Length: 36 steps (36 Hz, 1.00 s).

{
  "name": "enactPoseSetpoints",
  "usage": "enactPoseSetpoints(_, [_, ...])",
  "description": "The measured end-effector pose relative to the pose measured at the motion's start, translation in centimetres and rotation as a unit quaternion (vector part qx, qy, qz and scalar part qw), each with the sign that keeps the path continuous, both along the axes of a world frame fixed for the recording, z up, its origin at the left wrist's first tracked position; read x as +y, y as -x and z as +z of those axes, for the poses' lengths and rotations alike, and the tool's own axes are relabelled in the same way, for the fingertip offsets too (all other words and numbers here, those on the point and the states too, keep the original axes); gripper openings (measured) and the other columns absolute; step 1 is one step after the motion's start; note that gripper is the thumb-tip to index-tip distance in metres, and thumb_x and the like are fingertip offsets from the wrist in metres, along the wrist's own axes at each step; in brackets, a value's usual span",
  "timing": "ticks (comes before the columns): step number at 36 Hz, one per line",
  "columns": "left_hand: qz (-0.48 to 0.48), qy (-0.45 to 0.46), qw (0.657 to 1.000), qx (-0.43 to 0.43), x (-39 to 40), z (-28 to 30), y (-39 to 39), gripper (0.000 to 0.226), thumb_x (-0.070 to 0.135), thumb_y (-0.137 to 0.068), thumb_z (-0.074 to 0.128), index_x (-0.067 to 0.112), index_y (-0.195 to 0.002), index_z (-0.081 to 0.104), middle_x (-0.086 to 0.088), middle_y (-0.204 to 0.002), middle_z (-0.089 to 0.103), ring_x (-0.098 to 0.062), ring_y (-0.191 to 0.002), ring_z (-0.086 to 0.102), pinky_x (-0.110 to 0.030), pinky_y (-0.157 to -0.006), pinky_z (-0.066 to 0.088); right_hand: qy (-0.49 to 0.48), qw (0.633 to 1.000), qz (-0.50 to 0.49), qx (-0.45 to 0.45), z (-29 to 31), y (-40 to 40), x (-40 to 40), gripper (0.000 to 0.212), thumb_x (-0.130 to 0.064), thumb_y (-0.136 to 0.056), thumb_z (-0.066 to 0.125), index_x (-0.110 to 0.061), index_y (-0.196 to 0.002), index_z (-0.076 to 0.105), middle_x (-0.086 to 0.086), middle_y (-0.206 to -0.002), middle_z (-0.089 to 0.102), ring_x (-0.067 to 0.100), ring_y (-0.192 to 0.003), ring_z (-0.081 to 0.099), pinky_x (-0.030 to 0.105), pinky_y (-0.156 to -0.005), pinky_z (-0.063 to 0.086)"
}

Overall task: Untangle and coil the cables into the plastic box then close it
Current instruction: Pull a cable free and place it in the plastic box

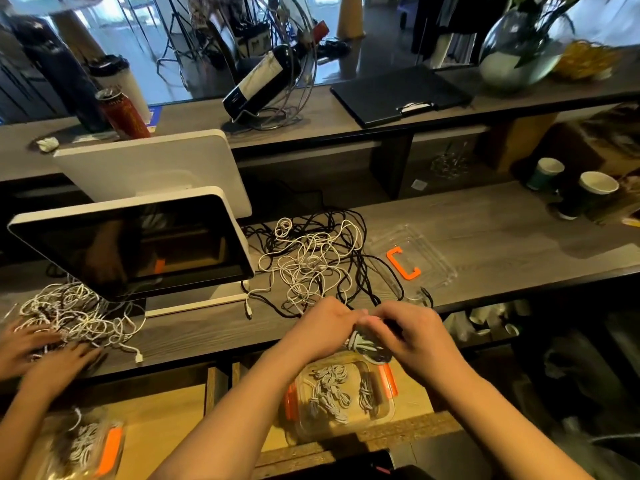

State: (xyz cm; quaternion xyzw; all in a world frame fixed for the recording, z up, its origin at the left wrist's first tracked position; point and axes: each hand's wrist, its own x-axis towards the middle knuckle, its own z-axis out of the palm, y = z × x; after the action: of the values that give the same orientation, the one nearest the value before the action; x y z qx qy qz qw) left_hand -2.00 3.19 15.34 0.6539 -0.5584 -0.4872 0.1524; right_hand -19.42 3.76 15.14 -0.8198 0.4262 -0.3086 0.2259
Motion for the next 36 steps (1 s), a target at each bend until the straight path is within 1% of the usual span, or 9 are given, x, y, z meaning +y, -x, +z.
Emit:
enactPoseSetpoints(8, [-0.049, -0.054, 0.992, 0.103, 0.9, 1.4, 0.2, 0.061, 0.061, -0.100, 0.041, 0.014, -0.067, 0.060, 0.000, -0.049, 0.044, -0.015, -0.040, 0.038, -0.028, -0.051, 0.034, -0.251, 0.959, 0.019, -0.128, 1.0, 1.5, -1.0, 0.034, -0.050, -0.079, 0.067, -0.017, -0.077, 0.073, 0.004, -0.074, 0.072, 0.018, -0.069, 0.068, 0.032, -0.067, 0.054])
enactPoseSetpoints(11, [-0.042, -0.062, 0.986, 0.148, 1.0, 1.2, 0.0, 0.084, 0.080, -0.088, 0.043, 0.000, -0.081, 0.068, -0.030, -0.071, 0.064, -0.037, -0.059, 0.061, -0.049, -0.073, 0.055, -0.270, 0.948, 0.009, -0.169, 0.6, 1.3, -0.9, 0.034, -0.049, -0.079, 0.068, -0.016, -0.071, 0.070, 0.008, -0.069, 0.069, 0.022, -0.064, 0.064, 0.031, -0.064, 0.051])
enactPoseSetpoints(13, [-0.030, -0.067, 0.975, 0.209, 1.0, 1.0, -0.2, 0.097, 0.085, -0.078, 0.050, -0.010, -0.093, 0.065, -0.038, -0.078, 0.060, -0.040, -0.055, 0.061, -0.043, -0.065, 0.058, -0.278, 0.942, 0.003, -0.189, 0.3, 1.0, -0.7, 0.029, -0.045, -0.079, 0.068, -0.018, -0.069, 0.068, 0.003, -0.064, 0.067, 0.011, -0.056, 0.059, 0.021, -0.056, 0.047])
enactPoseSetpoints(16, [0.011, -0.079, 0.943, 0.323, 1.3, 0.6, -0.4, 0.077, 0.071, -0.078, 0.065, -0.005, -0.080, 0.062, -0.014, -0.057, 0.049, -0.008, -0.031, 0.040, -0.017, -0.033, 0.037, -0.301, 0.929, -0.005, -0.214, 0.0, 0.6, -0.3, 0.026, -0.034, -0.083, 0.064, -0.012, -0.070, 0.066, -0.003, -0.059, 0.062, 0.000, -0.053, 0.052, 0.013, -0.053, 0.040])
enactPoseSetpoints(19, [0.037, -0.075, 0.922, 0.378, 1.6, 0.1, -0.2, 0.061, 0.063, -0.073, 0.068, 0.003, -0.075, 0.063, -0.003, -0.046, 0.044, -0.004, -0.030, 0.037, -0.015, -0.032, 0.033, -0.299, 0.930, -0.003, -0.215, -0.4, 0.4, 0.1, 0.028, -0.028, -0.090, 0.062, -0.004, -0.076, 0.066, 0.008, -0.069, 0.065, 0.009, -0.063, 0.056, 0.025, -0.061, 0.045])
enactPoseSetpoints(23, [0.144, -0.053, 0.900, 0.408, 1.5, 0.2, 0.0, 0.051, 0.056, -0.077, 0.069, 0.005, -0.083, 0.067, -0.002, -0.050, 0.045, -0.005, -0.032, 0.037, -0.015, -0.033, 0.033, -0.292, 0.943, -0.005, -0.161, -0.4, 0.2, 0.6, 0.017, -0.012, -0.100, 0.054, -0.018, -0.097, 0.069, -0.016, -0.075, 0.067, -0.002, -0.066, 0.058, 0.013, -0.061, 0.043])
enactPoseSetpoints(27, [0.210, -0.014, 0.900, 0.381, 1.2, 0.3, 0.5, 0.047, 0.053, -0.078, 0.067, 0.007, -0.083, 0.058, 0.002, -0.050, 0.043, -0.006, -0.035, 0.034, -0.018, -0.035, 0.029, -0.236, 0.970, -0.019, -0.061, -1.0, -0.2, 1.4, 0.023, -0.021, -0.101, 0.054, -0.042, -0.103, 0.064, -0.006, -0.084, 0.069, 0.006, -0.076, 0.063, 0.028, -0.069, 0.051])
enactPoseSetpoints(31, [0.256, 0.018, 0.908, 0.332, 1.3, -0.1, 1.0, 0.038, 0.049, -0.092, 0.063, 0.013, -0.079, 0.062, -0.001, -0.056, 0.040, -0.008, -0.040, 0.036, -0.021, -0.039, 0.027, -0.179, 0.983, -0.024, 0.020, -1.1, -1.1, 2.4, 0.033, -0.019, -0.101, 0.053, -0.027, -0.133, 0.059, -0.012, -0.103, 0.068, 0.003, -0.093, 0.063, 0.025, -0.082, 0.049])
enactPoseSetpoints(36, [0.283, 0.057, 0.930, 0.229, 1.2, -0.6, 2.0, 0.044, 0.054, -0.094, 0.060, 0.011, -0.082, 0.059, 0.006, -0.048, 0.039, -0.010, -0.041, 0.037, -0.020, -0.041, 0.031, -0.115, 0.988, -0.049, 0.088, -1.4, -2.0, 4.0, 0.035, -0.012, -0.093, 0.056, -0.021, -0.126, 0.062, 0.002, -0.102, 0.070, 0.020, -0.096, 0.065, 0.037, -0.083, 0.053])
